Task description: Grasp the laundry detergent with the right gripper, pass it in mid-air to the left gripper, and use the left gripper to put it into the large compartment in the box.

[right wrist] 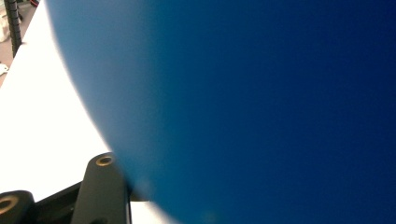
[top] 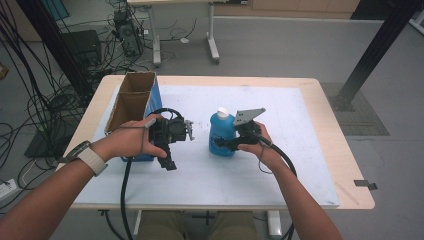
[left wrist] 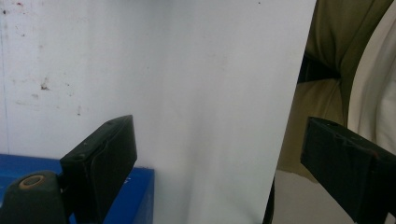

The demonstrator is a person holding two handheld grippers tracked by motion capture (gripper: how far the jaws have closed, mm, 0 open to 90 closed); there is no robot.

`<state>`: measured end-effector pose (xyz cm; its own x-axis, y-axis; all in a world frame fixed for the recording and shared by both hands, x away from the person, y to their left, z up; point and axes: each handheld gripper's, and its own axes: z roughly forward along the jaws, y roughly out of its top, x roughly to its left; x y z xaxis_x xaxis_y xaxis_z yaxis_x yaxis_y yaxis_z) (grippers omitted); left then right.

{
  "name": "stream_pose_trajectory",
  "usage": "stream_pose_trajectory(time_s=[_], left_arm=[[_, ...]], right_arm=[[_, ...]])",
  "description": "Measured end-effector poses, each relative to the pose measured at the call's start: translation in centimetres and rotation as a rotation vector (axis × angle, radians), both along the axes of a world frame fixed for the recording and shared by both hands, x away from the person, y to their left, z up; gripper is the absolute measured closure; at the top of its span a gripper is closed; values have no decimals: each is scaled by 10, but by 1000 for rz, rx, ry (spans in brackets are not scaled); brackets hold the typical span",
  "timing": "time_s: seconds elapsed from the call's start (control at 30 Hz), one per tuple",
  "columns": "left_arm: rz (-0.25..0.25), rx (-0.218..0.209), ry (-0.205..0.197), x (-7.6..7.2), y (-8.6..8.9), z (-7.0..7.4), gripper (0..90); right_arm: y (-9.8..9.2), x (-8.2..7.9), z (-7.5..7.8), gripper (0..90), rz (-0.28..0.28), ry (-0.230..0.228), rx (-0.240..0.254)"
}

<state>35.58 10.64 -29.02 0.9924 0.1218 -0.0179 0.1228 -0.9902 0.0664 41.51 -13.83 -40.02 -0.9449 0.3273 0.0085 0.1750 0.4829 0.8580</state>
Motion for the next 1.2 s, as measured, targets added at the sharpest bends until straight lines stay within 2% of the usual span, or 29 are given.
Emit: stream_pose_trajectory(time_s=[1.2], left_arm=[[4,-1,1,-1,0,1,112]], right_arm=[[-1,1,-1,434,6,5,12]])
